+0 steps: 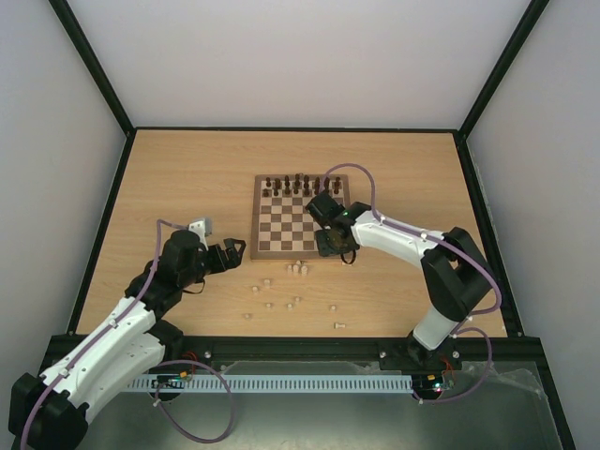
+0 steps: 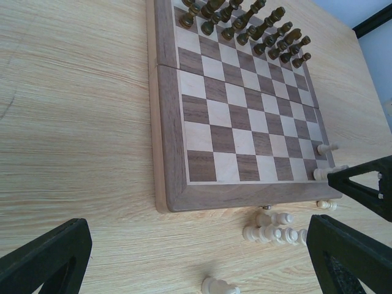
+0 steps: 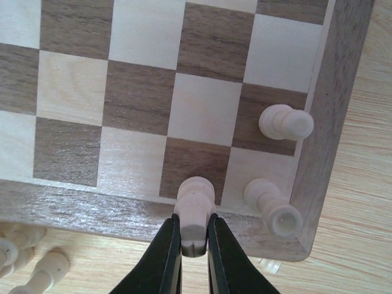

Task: Set up the chess pieces on the board
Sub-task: Place the chess piece on the chessboard.

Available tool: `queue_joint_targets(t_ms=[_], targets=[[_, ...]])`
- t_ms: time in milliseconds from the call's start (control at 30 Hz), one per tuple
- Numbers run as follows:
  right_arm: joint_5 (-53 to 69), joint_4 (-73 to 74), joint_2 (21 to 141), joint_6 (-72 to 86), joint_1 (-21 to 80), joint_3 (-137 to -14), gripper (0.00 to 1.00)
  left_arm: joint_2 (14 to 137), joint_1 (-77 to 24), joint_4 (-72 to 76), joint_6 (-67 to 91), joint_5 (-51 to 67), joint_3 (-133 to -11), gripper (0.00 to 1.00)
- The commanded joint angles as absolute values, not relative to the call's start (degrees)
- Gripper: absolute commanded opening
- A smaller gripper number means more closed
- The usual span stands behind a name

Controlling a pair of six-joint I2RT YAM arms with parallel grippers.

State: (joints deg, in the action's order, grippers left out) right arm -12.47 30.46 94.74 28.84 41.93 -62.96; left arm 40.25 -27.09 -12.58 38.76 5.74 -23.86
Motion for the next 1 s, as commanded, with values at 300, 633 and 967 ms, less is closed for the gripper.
queue_joint_targets(t_ms=[300, 633, 967], targets=[[-12.4, 31.8, 97.6, 26.7, 40.7, -65.0, 0.09, 39.3, -27.2, -12.6, 38.3, 4.9, -24.1, 0.99], [-12.1, 31.5, 98.7, 26.3, 40.6, -65.6, 0.14, 39.3, -27.2, -12.6, 38.3, 4.9, -24.1, 0.99], [-12.0, 33.1, 94.9, 26.2, 40.6, -67.2, 0.25, 39.6, -27.2, -12.0, 38.3, 4.9, -23.9, 0.99]])
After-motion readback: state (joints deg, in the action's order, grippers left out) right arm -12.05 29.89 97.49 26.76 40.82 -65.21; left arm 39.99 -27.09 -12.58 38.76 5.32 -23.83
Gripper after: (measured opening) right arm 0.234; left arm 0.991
